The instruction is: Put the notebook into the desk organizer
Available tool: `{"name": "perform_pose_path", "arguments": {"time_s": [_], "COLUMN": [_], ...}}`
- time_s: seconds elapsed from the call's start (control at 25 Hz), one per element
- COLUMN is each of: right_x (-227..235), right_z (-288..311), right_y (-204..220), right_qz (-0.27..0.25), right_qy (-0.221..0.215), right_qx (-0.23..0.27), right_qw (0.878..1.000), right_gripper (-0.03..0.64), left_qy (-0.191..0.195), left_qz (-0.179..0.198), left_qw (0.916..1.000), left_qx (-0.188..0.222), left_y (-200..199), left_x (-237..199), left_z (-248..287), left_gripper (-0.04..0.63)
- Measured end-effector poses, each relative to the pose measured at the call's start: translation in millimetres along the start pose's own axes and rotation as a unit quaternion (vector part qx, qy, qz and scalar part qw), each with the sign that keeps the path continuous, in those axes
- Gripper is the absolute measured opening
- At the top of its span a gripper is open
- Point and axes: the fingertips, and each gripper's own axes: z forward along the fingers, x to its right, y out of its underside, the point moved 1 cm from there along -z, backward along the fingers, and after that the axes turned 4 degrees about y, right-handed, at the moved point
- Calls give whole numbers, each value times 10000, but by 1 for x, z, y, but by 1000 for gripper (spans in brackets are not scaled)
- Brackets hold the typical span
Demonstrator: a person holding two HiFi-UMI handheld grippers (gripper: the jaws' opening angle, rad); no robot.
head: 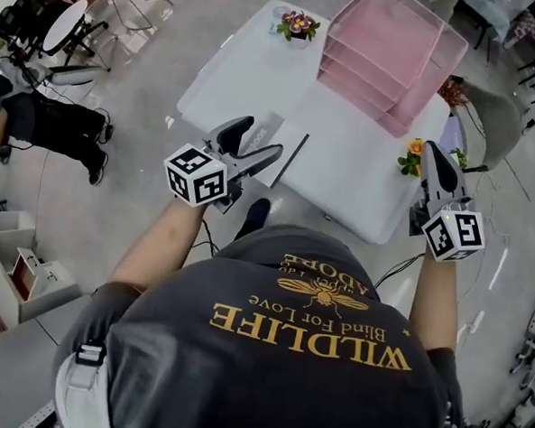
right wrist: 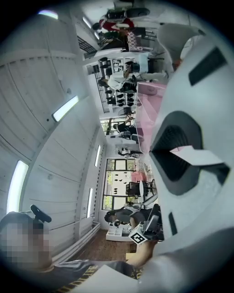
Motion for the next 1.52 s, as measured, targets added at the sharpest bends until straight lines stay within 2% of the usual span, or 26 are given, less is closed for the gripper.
{"name": "perform_pose_path", "arguments": {"time_s": [0.2, 0.36, 0.6, 0.72, 0.84, 0.96, 1.12, 1.24, 1.36, 1.52], "right_x": [-25, -42, -66, -72, -70, -64, -56, -52, -49, -46], "right_z": [50, 79, 95, 94, 89, 83, 75, 71, 69, 67], "right_y": [22, 42, 65, 70, 71, 71, 69, 65, 61, 58], "right_qz": [-61, -100, -115, -155, -150, -153, -148, -122, -98, -94], "right_qy": [-423, -721, -991, -1023, -945, -836, -676, -576, -514, -472], "right_qx": [-171, -297, -464, -541, -600, -637, -646, -639, -627, -617], "right_qw": [9989, 9969, 9939, 9932, 9936, 9943, 9955, 9962, 9967, 9969], "right_gripper": [0, 0, 0, 0, 0, 0, 0, 0, 0, 0], "left_qy": [-612, -1061, -1428, -1322, -1310, -1452, -1603, -1488, -1318, -1113], "left_qz": [-464, -1062, -2235, -2749, -3095, -3199, -3035, -2951, -3003, -3380], "left_qw": [9970, 9886, 9639, 9515, 9398, 9312, 9255, 9215, 9221, 9173], "left_qx": [-81, -127, -228, -395, -617, -969, -1598, -2040, -2056, -1788], "left_y": [45, 94, 167, 190, 204, 215, 226, 231, 225, 215], "left_x": [-47, -82, -124, -134, -144, -151, -150, -140, -132, -125], "left_z": [-29, -45, -48, -39, -31, -27, -25, -23, -22, -23], "left_gripper": [396, 396, 396, 388, 380, 315, 168, 124, 28, 12]}}
